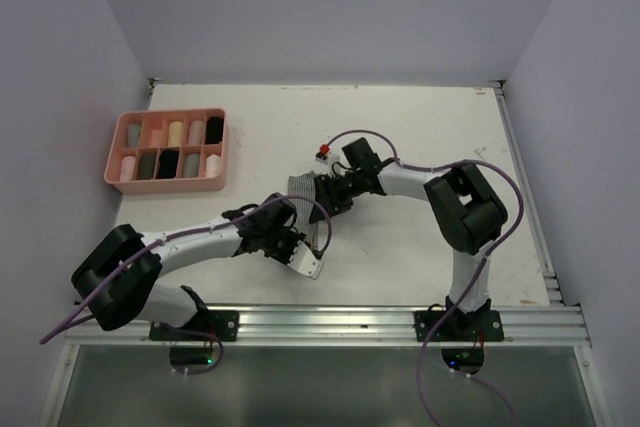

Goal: Roll the underwear

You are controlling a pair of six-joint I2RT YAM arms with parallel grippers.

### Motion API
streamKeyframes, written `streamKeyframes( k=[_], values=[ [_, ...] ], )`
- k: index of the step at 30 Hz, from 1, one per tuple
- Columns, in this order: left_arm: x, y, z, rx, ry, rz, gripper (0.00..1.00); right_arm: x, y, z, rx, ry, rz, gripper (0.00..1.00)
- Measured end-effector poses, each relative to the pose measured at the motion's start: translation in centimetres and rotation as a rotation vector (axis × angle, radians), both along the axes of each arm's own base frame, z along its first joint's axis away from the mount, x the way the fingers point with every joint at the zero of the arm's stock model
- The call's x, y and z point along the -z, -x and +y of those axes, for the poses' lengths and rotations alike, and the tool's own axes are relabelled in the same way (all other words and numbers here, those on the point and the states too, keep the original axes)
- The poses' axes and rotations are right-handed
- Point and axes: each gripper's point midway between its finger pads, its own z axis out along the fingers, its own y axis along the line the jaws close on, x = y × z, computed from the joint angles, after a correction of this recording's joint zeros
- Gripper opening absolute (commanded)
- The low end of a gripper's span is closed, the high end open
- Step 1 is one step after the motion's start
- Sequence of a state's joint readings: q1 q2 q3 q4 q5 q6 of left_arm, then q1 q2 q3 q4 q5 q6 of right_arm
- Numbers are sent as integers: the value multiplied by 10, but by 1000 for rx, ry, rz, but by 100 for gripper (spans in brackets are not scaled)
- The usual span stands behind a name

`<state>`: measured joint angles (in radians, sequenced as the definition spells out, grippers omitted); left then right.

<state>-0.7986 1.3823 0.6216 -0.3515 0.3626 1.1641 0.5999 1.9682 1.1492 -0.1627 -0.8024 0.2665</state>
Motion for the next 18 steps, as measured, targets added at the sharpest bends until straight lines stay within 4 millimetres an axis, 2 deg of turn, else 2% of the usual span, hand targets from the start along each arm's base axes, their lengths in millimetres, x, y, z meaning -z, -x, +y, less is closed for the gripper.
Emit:
streamKeyframes(
  k=[3, 6, 11, 14, 18],
  values=[
    [-1, -1, -1, 3, -23, 39, 0, -13, -34, -24, 113, 43, -104, 56],
    [-4, -5, -1, -15, -39, 137, 0, -42, -49, -49, 195, 69, -234, 56],
    [-7, -14, -2, -76, -46, 413, 0, -98, -35, -71, 238, 55, -438, 56],
    [-8, -17, -1, -124, -38, 601, 0, -112, -17, -86, 244, 58, -508, 56],
    [-8, -19, -2, -177, -36, 827, 0, -122, 6, -93, 222, 61, -585, 56]
  ],
)
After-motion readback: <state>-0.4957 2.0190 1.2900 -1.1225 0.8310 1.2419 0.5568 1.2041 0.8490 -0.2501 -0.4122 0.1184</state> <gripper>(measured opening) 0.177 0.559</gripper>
